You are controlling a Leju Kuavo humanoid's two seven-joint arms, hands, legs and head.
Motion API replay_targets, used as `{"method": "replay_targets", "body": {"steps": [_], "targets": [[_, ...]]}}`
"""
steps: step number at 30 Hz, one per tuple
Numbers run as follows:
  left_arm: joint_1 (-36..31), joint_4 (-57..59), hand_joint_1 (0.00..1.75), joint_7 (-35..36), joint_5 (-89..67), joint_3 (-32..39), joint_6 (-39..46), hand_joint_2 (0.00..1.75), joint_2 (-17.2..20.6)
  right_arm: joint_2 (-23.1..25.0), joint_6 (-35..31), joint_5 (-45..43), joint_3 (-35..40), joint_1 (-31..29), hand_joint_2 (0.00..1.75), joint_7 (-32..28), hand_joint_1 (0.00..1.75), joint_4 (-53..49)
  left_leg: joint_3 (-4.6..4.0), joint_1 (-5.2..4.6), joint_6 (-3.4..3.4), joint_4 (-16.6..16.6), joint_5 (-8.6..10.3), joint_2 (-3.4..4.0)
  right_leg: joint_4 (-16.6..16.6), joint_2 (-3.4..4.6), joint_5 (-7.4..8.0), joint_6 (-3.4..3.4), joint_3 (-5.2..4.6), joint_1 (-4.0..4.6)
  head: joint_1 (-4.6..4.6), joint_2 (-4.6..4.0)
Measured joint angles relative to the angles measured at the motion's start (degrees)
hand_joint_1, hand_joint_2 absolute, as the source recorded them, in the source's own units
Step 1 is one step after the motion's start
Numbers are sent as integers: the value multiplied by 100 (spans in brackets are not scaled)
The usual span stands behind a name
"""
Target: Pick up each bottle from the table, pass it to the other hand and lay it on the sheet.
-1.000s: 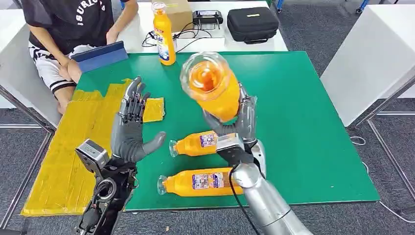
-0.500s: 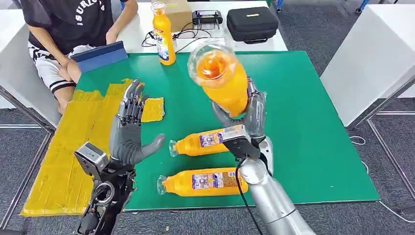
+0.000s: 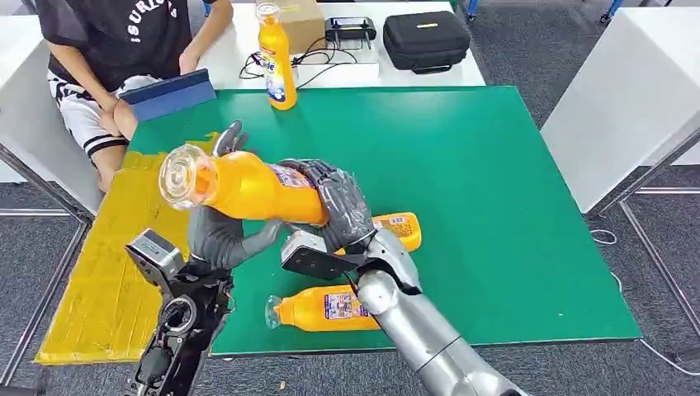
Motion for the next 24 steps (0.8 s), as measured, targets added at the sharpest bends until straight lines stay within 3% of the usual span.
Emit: {"method": "replay_targets", "body": {"steps": [17,18,19,24], "targets": [[-78,125,0,-44,98,138,-7,175,-9,310,-175,363,293,-374,175,31,175,876,0,0,-1,0,1,0,0,-1,0,0,-2,0,0,2],[-78,125,106,-44,107,138,-7,175,-9,310,-193,372,299,-376,175,13,175,885,0,0,-1,0,1,-1,0,-1,0,0,-2,0,0,0],[-78,129,175,-44,120,138,-4,175,-9,310,-216,385,310,-379,175,2,175,896,0,0,-1,0,1,-1,0,-1,0,0,-2,0,0,2],[-66,131,175,-31,278,164,24,175,-9,310,-295,380,389,-378,175,11,175,885,0,0,-1,0,1,0,-1,0,0,0,-3,0,0,0]]}}
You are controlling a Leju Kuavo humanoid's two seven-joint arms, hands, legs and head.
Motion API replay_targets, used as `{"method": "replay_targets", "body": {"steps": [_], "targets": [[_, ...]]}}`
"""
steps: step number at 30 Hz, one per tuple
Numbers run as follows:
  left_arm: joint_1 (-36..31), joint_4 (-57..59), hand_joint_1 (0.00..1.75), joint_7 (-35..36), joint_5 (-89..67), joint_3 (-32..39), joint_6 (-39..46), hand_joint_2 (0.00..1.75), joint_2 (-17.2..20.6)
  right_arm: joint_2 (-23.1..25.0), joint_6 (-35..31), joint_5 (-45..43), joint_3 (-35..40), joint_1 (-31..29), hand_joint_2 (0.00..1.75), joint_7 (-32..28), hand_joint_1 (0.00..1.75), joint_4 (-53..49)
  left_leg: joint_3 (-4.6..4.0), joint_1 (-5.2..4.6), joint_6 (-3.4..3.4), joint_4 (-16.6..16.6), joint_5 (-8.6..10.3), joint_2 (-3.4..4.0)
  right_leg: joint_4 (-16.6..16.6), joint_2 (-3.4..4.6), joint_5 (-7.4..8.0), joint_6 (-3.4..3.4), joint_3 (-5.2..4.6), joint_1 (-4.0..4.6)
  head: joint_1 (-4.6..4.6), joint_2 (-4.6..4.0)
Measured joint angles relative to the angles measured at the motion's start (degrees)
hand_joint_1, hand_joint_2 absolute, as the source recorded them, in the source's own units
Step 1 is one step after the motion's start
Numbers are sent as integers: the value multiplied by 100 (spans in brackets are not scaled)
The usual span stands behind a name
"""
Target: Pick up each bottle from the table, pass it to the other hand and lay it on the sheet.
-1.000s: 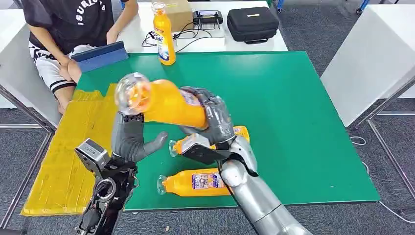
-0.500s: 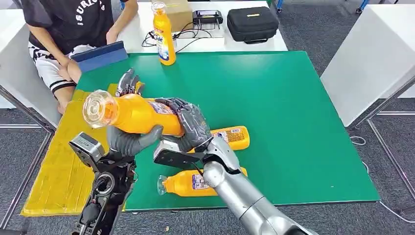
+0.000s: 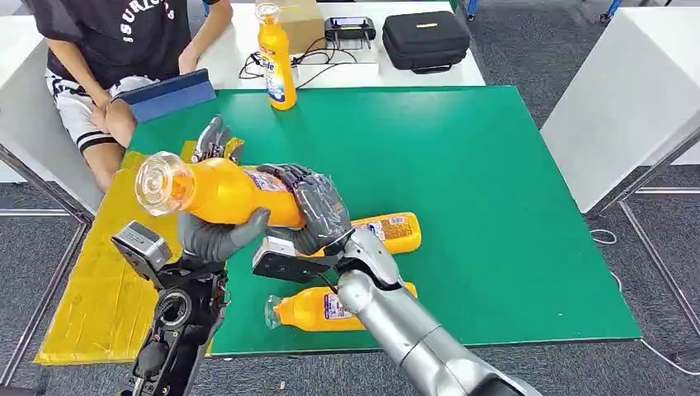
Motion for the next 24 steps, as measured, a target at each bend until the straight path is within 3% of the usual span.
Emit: {"method": "replay_targets", "body": {"steps": [14,15,16,19,24], "targets": [[21,11,175,20,238,76,92,175,-11,-57,-107,-9,100,97,175,74,175,-164,0,0,0,0,0,0,0,0,0,0,0,0,0,2],[20,24,175,20,279,81,107,175,-13,-72,-142,-13,100,106,175,85,110,-184,0,0,0,0,0,0,0,0,0,0,0,0,0,2],[20,42,175,20,332,85,127,175,-13,-81,-160,-13,100,111,175,103,0,-199,0,0,0,0,0,0,0,0,0,0,0,0,0,2],[22,74,175,-13,376,107,296,175,-44,-127,-223,-28,100,132,175,122,0,-265,0,0,0,0,0,0,0,0,0,0,0,0,0,2],[2,83,175,-133,-42,384,1475,175,-90,-380,-634,-142,-54,350,175,61,0,-749,0,0,0,0,0,-4,-1,-1,0,0,-2,0,2,0]]}}
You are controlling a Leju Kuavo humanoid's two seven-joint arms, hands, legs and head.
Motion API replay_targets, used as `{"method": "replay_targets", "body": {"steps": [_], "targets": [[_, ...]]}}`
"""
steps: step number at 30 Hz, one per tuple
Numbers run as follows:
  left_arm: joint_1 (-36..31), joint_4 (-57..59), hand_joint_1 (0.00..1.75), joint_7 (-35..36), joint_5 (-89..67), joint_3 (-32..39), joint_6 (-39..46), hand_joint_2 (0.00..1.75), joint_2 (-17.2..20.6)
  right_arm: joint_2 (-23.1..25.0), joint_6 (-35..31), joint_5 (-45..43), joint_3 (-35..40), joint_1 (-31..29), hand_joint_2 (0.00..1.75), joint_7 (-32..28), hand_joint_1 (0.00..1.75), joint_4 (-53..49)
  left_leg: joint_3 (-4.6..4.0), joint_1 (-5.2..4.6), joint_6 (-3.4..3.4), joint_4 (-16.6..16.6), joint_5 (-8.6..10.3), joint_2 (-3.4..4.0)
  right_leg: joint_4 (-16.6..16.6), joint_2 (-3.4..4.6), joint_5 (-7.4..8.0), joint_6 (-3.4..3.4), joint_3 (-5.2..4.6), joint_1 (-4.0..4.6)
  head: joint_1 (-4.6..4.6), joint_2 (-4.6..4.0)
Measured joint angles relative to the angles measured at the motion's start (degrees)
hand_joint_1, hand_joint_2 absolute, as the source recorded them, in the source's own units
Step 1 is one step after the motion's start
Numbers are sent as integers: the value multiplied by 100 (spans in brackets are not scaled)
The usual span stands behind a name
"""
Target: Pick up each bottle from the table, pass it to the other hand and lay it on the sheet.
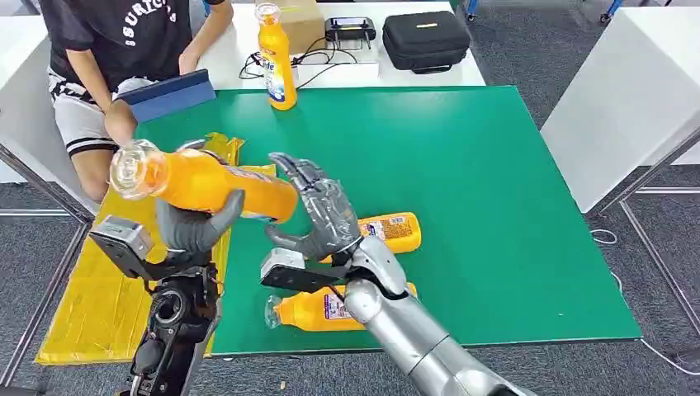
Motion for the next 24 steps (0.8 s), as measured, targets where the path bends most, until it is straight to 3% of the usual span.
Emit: {"method": "replay_targets", "body": {"steps": [4,16,21,24], "targets": [[-18,-7,175,-134,-719,162,881,175,2,-300,-192,2,-256,206,175,0,0,-625,0,-1,0,0,0,2,1,1,0,1,3,-1,0,2],[-29,-9,175,-190,-962,232,1174,175,0,-593,-270,44,-431,415,175,2,0,-1225,1,0,0,0,0,4,0,1,1,0,1,0,-2,2],[-54,-13,175,-138,-3168,274,2628,175,35,-750,-739,68,-733,657,175,0,0,-1737,0,-1,-1,0,0,0,0,0,0,1,2,-1,-2,2],[-170,69,175,628,-5676,296,2465,175,88,-931,-848,162,-1033,866,175,9,0,-2158,0,-3,0,0,0,-8,-4,-2,-1,0,2,-3,-2,0]]}}
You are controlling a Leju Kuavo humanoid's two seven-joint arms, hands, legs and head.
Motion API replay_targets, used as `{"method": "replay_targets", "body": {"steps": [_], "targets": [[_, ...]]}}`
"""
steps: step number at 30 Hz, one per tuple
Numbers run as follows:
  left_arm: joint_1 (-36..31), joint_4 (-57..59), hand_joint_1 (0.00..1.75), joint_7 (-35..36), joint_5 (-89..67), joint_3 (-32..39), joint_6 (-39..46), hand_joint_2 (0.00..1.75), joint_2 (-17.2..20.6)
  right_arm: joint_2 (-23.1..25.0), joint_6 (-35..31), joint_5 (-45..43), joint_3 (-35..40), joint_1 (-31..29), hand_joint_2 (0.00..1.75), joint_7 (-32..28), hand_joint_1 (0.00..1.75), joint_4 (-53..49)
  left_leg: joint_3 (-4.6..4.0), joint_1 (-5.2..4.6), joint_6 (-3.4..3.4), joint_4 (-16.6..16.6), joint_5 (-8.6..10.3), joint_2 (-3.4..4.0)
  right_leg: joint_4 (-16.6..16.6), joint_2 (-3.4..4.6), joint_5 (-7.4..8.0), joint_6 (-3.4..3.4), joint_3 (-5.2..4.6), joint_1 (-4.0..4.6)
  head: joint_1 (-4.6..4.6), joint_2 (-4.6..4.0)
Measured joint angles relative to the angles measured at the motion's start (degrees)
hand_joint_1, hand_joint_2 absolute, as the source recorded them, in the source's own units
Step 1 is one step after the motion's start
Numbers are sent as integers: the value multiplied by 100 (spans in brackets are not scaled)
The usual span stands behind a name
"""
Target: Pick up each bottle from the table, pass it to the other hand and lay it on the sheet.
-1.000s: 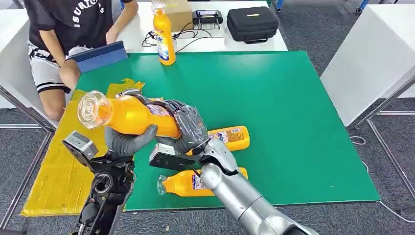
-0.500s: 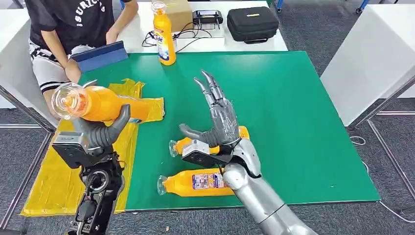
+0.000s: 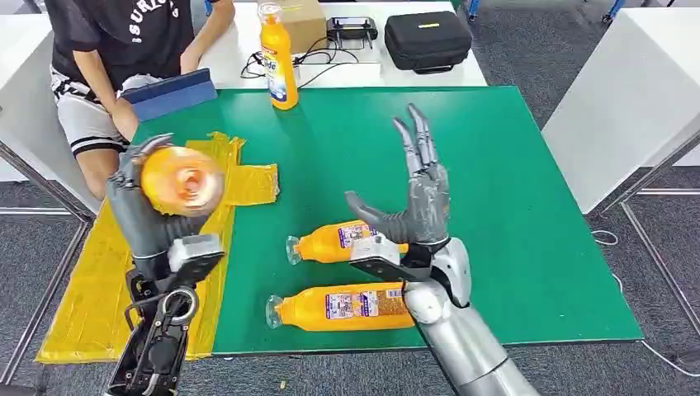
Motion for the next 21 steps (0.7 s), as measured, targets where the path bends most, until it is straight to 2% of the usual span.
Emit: {"method": "replay_targets", "body": {"steps": [3,5,8,13,21], "targets": [[-386,432,175,1309,-2350,-170,-1229,175,281,-142,24,52,-295,167,175,31,0,-267,1,-5,0,0,0,0,-1,0,3,1,2,-3,2,2],[-712,911,175,1897,-2804,-455,-1951,175,521,-177,131,66,-458,183,175,-4,0,-368,-1,-5,-6,0,6,21,0,9,22,-14,-9,-1,2,2],[-1342,2006,175,1777,-2788,-900,-2489,175,839,-197,278,77,-615,154,175,-70,0,-390,0,1,-16,0,19,31,3,19,34,-26,-10,2,0,2],[-2135,3643,175,1706,-2858,-1152,-2662,175,1058,-175,385,88,-639,5,175,-89,0,-351,1,4,-23,0,24,51,12,37,36,-27,-13,4,-4,2],[-2700,5201,175,2164,-2889,-1331,-2867,175,1165,-132,465,236,-641,-72,175,63,0,-350,-4,9,-24,0,24,43,13,36,34,-29,-13,9,2,2]]}}
